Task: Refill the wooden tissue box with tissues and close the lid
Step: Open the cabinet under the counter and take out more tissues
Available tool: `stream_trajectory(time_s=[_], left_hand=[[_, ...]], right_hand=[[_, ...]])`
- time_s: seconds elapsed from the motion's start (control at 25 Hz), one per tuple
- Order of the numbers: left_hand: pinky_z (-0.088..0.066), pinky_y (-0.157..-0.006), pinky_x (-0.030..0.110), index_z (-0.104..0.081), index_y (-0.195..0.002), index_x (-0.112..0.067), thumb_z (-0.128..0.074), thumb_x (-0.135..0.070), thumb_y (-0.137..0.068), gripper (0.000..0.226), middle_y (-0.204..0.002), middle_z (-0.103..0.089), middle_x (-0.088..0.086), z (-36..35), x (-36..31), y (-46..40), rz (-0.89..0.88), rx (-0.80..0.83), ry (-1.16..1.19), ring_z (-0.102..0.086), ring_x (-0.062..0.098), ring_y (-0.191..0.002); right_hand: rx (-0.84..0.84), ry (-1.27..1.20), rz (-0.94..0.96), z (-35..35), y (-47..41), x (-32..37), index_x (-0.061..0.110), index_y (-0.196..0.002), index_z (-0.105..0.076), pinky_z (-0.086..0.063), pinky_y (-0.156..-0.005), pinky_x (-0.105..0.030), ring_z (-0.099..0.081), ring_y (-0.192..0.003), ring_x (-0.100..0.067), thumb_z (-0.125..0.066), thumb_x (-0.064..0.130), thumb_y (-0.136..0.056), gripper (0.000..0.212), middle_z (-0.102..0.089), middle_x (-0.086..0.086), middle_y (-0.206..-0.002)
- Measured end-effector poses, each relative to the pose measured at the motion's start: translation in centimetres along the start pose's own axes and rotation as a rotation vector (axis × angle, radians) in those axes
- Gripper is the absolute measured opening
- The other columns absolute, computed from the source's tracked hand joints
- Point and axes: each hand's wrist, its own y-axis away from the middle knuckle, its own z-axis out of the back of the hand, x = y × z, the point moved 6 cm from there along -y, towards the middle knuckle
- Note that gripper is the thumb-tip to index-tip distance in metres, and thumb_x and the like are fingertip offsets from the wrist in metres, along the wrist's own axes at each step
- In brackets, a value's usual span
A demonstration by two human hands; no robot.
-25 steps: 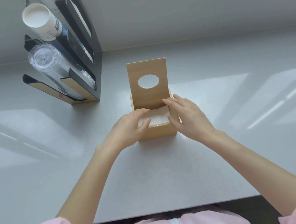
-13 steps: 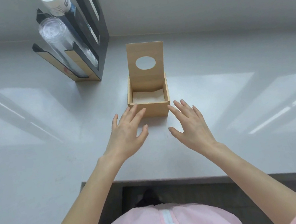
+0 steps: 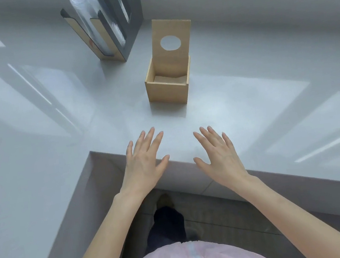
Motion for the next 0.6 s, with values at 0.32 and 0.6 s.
stream_trajectory(time_s=[0.32,0.6], left_hand=[[-0.003,-0.114,0.035,-0.029,-0.144,-0.020,-0.015,-0.052,-0.077,0.076,-0.154,-0.025,0.002,-2.8,0.0,7.4,0.066,-0.035,-0.015,-0.015,0.020,-0.144],[-0.006,-0.117,0.038,-0.027,-0.145,-0.016,-0.039,-0.035,-0.093,0.056,-0.155,-0.024,-0.004,-4.2,0.3,8.4,0.023,0.073,-0.051,-0.013,0.017,-0.145]], right_hand=[[0.051,-0.062,0.100,-3.4,5.6,1.3,0.021,-0.146,-0.019,0.004,-0.119,-0.034,-0.003,-0.147,-0.013,-0.043,0.028,-0.094,0.058,-0.014,0.002,-0.158],[0.054,-0.068,0.087,-5.0,7.2,2.0,0.020,-0.147,-0.019,0.000,-0.116,-0.025,-0.004,-0.146,-0.011,-0.043,0.029,-0.095,0.058,-0.013,0.003,-0.158]])
